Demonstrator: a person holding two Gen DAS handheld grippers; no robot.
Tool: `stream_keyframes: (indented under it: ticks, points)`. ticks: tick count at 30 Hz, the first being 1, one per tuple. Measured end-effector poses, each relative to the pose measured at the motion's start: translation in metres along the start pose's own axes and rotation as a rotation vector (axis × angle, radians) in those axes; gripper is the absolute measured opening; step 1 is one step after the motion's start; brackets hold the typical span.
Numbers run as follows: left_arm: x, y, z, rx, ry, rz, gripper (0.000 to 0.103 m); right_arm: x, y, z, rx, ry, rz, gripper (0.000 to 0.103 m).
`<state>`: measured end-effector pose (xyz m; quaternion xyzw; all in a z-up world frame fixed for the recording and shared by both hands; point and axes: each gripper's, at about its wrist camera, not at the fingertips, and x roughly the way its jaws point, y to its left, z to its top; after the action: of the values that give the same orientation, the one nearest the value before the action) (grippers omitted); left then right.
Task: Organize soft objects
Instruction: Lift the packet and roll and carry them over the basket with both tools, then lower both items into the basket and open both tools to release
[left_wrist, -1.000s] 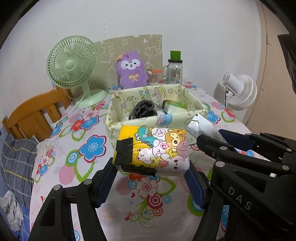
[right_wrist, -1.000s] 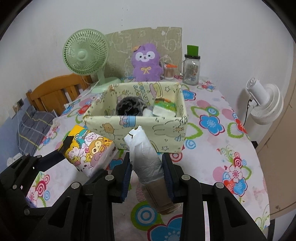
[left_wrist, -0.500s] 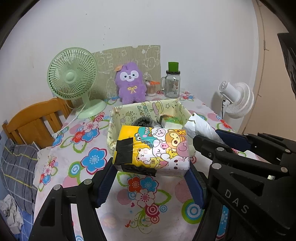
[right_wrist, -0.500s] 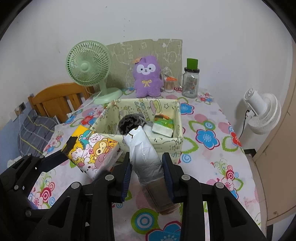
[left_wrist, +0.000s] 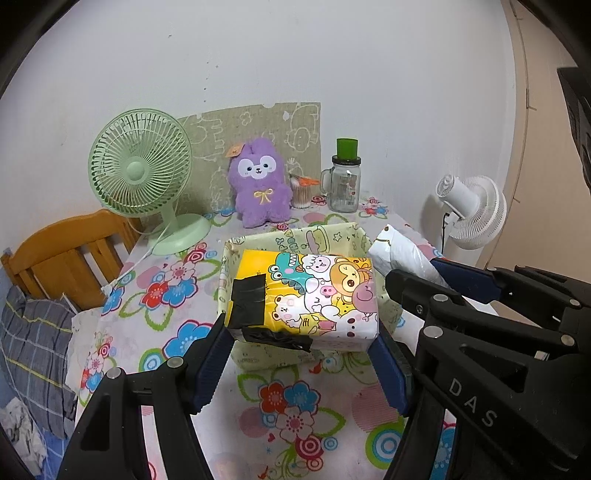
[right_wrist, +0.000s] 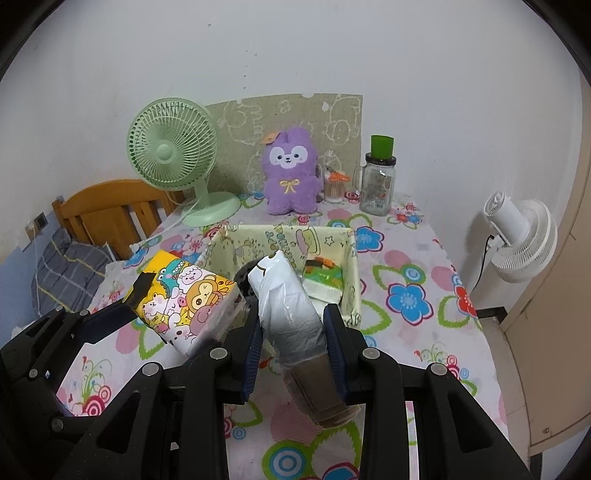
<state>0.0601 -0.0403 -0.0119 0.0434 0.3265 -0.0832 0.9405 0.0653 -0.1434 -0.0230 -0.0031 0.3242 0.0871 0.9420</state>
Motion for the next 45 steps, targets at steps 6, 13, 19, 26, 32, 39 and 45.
stream_keyframes:
  ticks: [6,13,19,26,32,39,45]
  points:
    - [0.011,0.004,0.010,-0.004,0.005,0.000,0.073,0.010,-0.001,0.011,-0.002,0.002,-0.002,0.036]
    - [0.027,0.008,0.020,-0.013,0.018,-0.007,0.073,0.025,-0.003,0.023,-0.004,0.012,0.003,0.036]
    - [0.042,0.011,0.027,-0.016,0.028,-0.006,0.073,0.040,-0.005,0.030,-0.008,0.026,0.007,0.036]
    - [0.058,0.016,0.035,-0.029,0.036,-0.001,0.073,0.056,-0.008,0.040,-0.010,0.036,0.007,0.036]
    - [0.074,0.021,0.039,-0.047,0.056,0.006,0.074,0.071,-0.009,0.046,-0.012,0.050,0.015,0.036]
    - [0.096,0.023,0.039,-0.063,0.089,0.008,0.074,0.085,-0.014,0.050,-0.009,0.067,0.012,0.036]
    - [0.110,0.023,0.036,-0.047,0.119,0.017,0.076,0.093,-0.017,0.051,-0.003,0.080,0.004,0.036]
